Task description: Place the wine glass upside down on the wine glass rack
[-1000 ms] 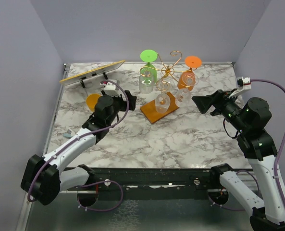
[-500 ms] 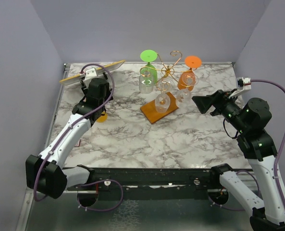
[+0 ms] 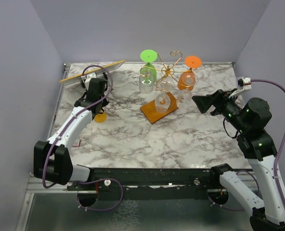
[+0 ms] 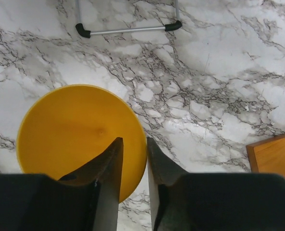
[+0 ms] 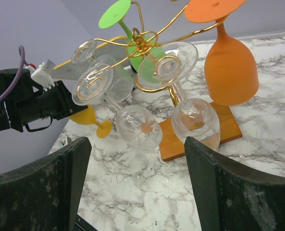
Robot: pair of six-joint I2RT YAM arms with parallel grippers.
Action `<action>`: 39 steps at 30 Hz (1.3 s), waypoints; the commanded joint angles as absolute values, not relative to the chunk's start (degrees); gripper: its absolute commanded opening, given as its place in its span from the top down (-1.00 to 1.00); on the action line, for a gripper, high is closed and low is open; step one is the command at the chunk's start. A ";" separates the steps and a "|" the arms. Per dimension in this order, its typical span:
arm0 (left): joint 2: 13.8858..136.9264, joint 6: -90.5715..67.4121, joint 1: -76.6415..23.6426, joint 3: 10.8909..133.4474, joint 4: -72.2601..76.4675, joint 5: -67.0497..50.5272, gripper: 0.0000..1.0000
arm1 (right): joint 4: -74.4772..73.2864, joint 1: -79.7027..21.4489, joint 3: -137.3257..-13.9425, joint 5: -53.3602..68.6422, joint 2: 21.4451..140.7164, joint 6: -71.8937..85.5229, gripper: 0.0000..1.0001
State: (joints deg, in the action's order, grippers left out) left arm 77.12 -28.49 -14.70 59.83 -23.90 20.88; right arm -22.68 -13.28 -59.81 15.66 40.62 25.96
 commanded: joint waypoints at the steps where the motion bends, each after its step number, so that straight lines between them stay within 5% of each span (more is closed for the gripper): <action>1: 78.71 -28.67 -14.36 60.82 -26.35 17.78 0.56 | -21.48 -13.10 -59.86 15.56 40.78 25.98 -0.67; 5: 79.15 -28.25 -14.33 61.60 -27.60 17.57 1.00 | -21.53 -13.12 -59.95 15.57 40.50 26.12 -0.67; 23: 58.41 -26.40 -14.38 75.80 -33.54 8.40 1.00 | -20.25 -13.12 -61.73 16.80 40.49 27.62 -0.67; 39: 50.71 -29.32 -14.40 83.93 -15.30 -13.15 1.00 | -10.85 -13.10 -67.62 22.26 46.09 24.98 -0.69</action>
